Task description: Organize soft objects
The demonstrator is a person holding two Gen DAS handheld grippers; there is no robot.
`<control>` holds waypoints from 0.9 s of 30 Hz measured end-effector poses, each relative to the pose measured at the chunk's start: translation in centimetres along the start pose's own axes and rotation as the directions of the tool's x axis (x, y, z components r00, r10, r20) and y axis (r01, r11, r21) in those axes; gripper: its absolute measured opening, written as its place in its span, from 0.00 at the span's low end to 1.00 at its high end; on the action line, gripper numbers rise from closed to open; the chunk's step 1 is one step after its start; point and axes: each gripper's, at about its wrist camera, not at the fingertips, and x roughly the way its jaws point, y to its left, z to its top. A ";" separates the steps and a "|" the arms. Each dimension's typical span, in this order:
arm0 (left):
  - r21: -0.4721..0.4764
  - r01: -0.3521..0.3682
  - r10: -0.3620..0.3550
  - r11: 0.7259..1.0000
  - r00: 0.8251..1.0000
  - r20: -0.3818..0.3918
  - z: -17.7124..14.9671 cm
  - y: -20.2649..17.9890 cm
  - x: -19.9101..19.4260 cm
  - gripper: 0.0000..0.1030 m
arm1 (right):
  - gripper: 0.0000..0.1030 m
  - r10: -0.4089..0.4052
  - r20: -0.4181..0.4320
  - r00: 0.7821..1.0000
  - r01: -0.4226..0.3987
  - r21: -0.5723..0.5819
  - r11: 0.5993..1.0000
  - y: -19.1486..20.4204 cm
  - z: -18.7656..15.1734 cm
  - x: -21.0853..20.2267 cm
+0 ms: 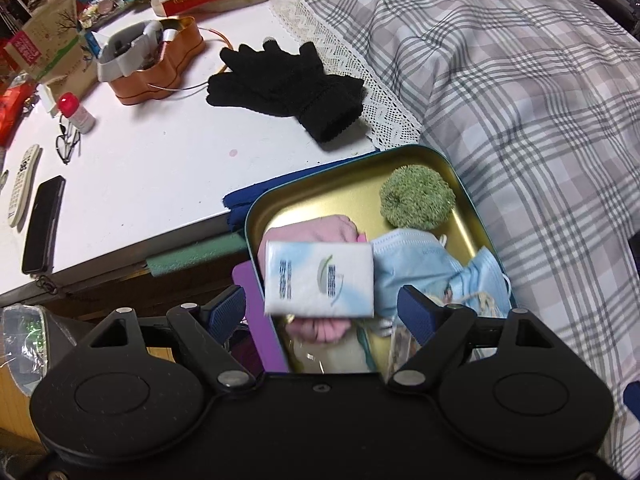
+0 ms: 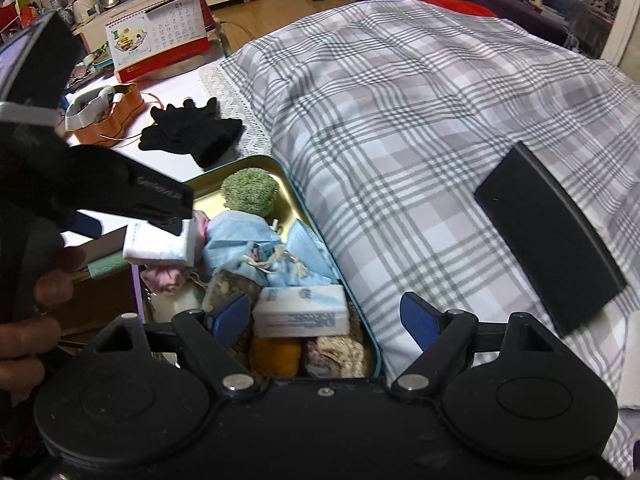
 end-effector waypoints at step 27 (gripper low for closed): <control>0.026 0.048 -0.051 0.999 0.987 0.151 -14.5 -1.4 -10.0 0.80 | 0.79 -0.113 0.047 0.992 0.106 0.121 0.987 -5.2 -10.8 -8.0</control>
